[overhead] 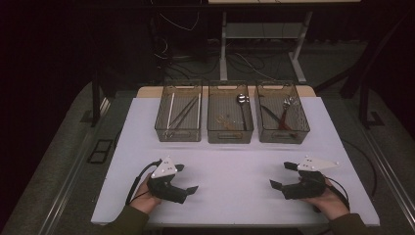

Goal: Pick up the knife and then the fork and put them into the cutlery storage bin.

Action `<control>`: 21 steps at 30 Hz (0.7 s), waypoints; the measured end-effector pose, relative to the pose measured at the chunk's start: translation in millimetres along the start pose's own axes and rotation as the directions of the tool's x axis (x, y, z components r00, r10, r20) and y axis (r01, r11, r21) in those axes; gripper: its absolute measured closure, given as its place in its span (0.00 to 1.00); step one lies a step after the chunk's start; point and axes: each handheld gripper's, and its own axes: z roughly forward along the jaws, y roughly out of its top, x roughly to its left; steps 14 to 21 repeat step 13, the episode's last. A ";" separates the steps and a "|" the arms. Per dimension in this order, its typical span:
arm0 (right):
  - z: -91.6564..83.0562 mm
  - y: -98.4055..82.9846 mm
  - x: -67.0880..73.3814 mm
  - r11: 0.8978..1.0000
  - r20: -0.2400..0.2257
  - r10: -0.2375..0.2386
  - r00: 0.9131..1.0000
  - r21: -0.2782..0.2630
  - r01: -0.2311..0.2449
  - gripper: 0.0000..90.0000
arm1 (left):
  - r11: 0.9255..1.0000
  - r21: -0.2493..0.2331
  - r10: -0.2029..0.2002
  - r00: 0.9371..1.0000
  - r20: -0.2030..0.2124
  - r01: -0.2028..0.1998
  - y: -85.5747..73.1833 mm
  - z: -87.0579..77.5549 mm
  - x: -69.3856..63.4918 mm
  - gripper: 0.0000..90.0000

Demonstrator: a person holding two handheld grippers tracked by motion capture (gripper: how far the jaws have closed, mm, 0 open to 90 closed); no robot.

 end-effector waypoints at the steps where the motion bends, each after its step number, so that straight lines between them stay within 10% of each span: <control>1: 0.4 -0.9 0.0 1.000 -0.002 0.003 1.000 0.006 -0.003 0.14 | 1.000 0.000 0.000 1.000 0.000 0.000 0.0 0.0 0.0 0.11; 21: 1.6 -4.9 -1.4 0.999 0.001 -0.006 1.000 0.039 0.006 0.14 | 1.000 0.000 0.002 1.000 0.002 -0.002 0.5 0.5 0.5 0.11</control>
